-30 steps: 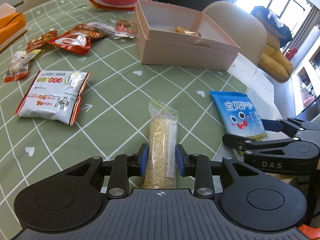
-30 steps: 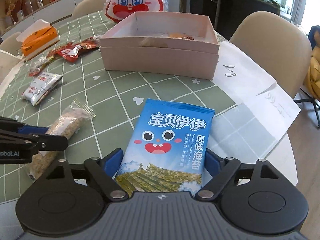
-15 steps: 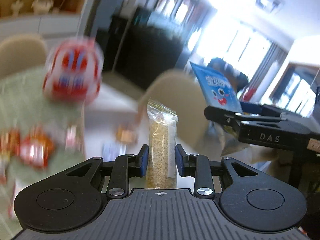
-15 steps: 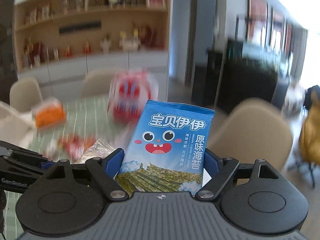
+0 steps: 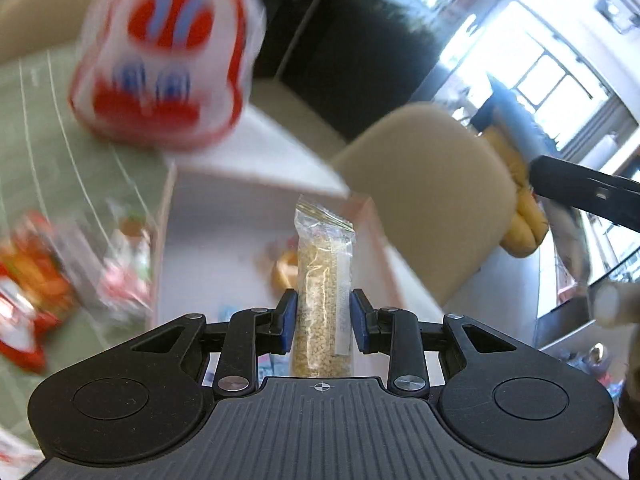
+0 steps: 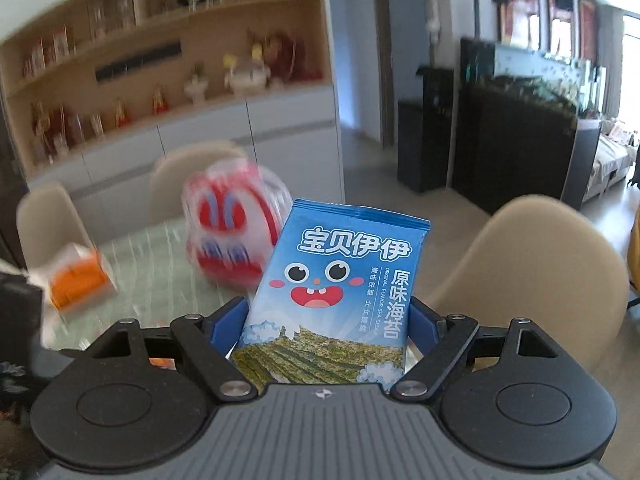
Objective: Organize snacks
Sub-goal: 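Carry both bags over the pink box, lower them in and open both grippers, then withdraw both grippers from the pink box, then grasp the white red-print snack bag with the right gripper while the left gripper reaches the clear peanut bag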
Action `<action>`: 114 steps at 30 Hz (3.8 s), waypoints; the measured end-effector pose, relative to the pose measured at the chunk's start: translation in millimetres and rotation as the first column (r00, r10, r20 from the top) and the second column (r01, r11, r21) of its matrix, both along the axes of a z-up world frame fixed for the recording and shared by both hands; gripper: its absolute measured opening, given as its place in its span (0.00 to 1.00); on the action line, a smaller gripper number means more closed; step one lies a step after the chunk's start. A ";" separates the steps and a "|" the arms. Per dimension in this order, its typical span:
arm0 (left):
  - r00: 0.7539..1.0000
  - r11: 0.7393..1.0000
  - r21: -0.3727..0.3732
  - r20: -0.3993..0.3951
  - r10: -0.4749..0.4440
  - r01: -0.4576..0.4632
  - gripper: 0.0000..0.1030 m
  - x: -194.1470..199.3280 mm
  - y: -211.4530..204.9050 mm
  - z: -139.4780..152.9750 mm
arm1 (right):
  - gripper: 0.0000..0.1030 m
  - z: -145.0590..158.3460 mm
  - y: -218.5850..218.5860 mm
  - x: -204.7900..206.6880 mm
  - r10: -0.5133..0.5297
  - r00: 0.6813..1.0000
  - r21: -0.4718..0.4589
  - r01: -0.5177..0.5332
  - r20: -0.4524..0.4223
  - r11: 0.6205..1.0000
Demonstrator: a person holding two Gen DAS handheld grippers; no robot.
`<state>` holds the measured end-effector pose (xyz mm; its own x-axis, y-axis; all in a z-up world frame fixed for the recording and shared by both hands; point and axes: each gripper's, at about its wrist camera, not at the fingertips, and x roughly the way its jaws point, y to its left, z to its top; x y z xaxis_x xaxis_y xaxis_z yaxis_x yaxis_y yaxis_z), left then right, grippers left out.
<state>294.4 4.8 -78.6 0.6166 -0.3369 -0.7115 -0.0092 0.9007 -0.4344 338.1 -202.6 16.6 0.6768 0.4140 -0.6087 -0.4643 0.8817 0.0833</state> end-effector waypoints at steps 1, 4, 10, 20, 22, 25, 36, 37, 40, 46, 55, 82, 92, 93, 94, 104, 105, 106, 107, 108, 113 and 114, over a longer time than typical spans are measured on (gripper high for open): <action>1.000 1.000 -0.011 -0.007 0.000 0.000 0.33 6.0 -3.3 -12.0 | 0.81 -8.1 1.8 5.2 0.004 1.000 -0.011 -0.004 -0.012 1.000; 0.997 0.997 0.044 -0.046 -0.058 0.060 0.33 20.7 -20.8 -41.4 | 0.81 -29.2 4.6 18.8 0.009 0.999 -0.022 -0.010 -0.052 1.000; 0.997 0.998 0.018 0.050 -0.063 0.063 0.34 -1.1 -12.6 -32.7 | 0.81 -61.2 23.5 41.7 0.026 0.988 -0.003 -0.027 -0.152 1.000; 0.993 0.995 0.045 0.071 0.090 -0.093 0.33 -77.1 62.1 -3.7 | 0.82 -134.4 130.2 48.8 0.145 0.924 -0.081 -0.184 -0.354 0.980; 0.987 0.988 0.045 0.062 0.145 -0.148 0.33 -92.4 80.8 -5.7 | 0.82 -144.3 146.9 47.4 0.158 0.927 -0.108 -0.205 -0.339 0.973; 0.974 0.972 0.056 0.028 0.227 -0.228 0.33 -110.2 110.1 -14.3 | 0.85 -156.5 160.3 50.6 0.155 0.922 -0.132 -0.214 -0.355 0.968; 0.929 0.928 0.054 -0.020 0.369 -0.368 0.33 -149.7 159.9 -36.2 | 0.85 -103.1 109.0 49.6 0.130 0.918 0.063 -0.115 -0.375 0.991; 0.922 0.921 0.062 -0.016 0.387 -0.386 0.33 -155.4 162.9 -34.9 | 0.85 -99.8 106.4 44.9 0.117 0.922 0.049 -0.106 -0.368 0.993; 0.893 0.891 0.086 -0.018 0.449 -0.446 0.33 -165.1 177.5 -34.8 | 0.85 -92.9 106.2 22.6 0.124 0.932 0.020 -0.124 -0.341 0.992; 0.843 0.836 0.103 0.075 0.533 -0.539 0.33 -172.5 219.0 -21.3 | 0.85 -81.5 135.2 -50.2 0.256 0.943 -0.066 -0.276 -0.212 0.959; 0.816 0.799 0.175 0.060 0.575 -0.576 0.33 -113.8 285.5 -35.1 | 0.85 -104.8 171.8 -115.5 0.365 0.903 -0.069 -0.389 -0.228 0.919; 0.945 0.933 0.159 0.002 0.326 -0.322 0.31 -200.5 237.0 -40.2 | 0.74 -154.2 262.6 -158.6 0.735 0.605 -0.087 -0.786 -0.306 0.612; 0.989 0.962 0.234 0.010 0.144 -0.143 0.33 -180.3 195.5 -43.7 | 0.39 -152.6 175.0 -158.3 0.540 0.756 -0.019 -0.587 -0.369 0.809; 0.990 0.962 0.239 0.008 0.137 -0.135 0.33 -178.1 192.6 -43.6 | 0.39 -153.1 169.1 -160.9 0.523 0.769 -0.032 -0.573 -0.368 0.819; 0.991 0.961 0.243 0.004 0.135 -0.132 0.34 -176.0 190.2 -43.6 | 0.39 -151.8 161.3 -163.7 0.510 0.780 -0.040 -0.560 -0.363 0.828; 0.958 0.937 0.220 -0.030 0.284 -0.271 0.34 -197.4 198.2 -34.6 | 0.73 -147.8 202.4 -179.7 0.559 0.784 -0.078 -0.596 -0.270 0.799; 0.952 0.933 0.216 -0.037 0.303 -0.288 0.34 -202.4 199.6 -34.2 | 0.73 -151.5 209.8 -178.6 0.553 0.782 -0.075 -0.594 -0.287 0.801; 0.947 0.930 0.208 -0.043 0.317 -0.302 0.34 -207.6 201.0 -33.6 | 0.73 -155.1 216.6 -176.8 0.550 0.778 -0.066 -0.593 -0.305 0.802; 0.945 0.929 0.201 -0.045 0.324 -0.309 0.34 -211.7 201.5 -33.1 | 0.73 -157.8 221.7 -175.6 0.552 0.771 -0.052 -0.596 -0.317 0.802; 0.943 0.929 0.194 -0.044 0.329 -0.315 0.34 -215.6 201.4 -32.4 | 0.75 -160.4 226.5 -174.9 0.554 0.765 -0.045 -0.599 -0.328 0.800; 0.943 0.930 0.182 -0.043 0.331 -0.319 0.34 -227.5 197.5 -31.1 | 0.76 -162.9 237.4 -186.9 0.547 0.786 -0.119 -0.596 -0.286 0.794; 0.944 0.931 0.182 -0.039 0.328 -0.316 0.34 -228.7 196.9 -30.8 | 0.73 -162.2 235.7 -188.2 0.539 0.794 -0.129 -0.588 -0.282 0.798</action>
<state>65.8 201.7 -109.4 0.6204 0.0015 -0.7843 -0.3346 0.9049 -0.2630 149.9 33.2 -145.6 0.1990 0.5318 -0.8231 -0.8742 0.4760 0.0962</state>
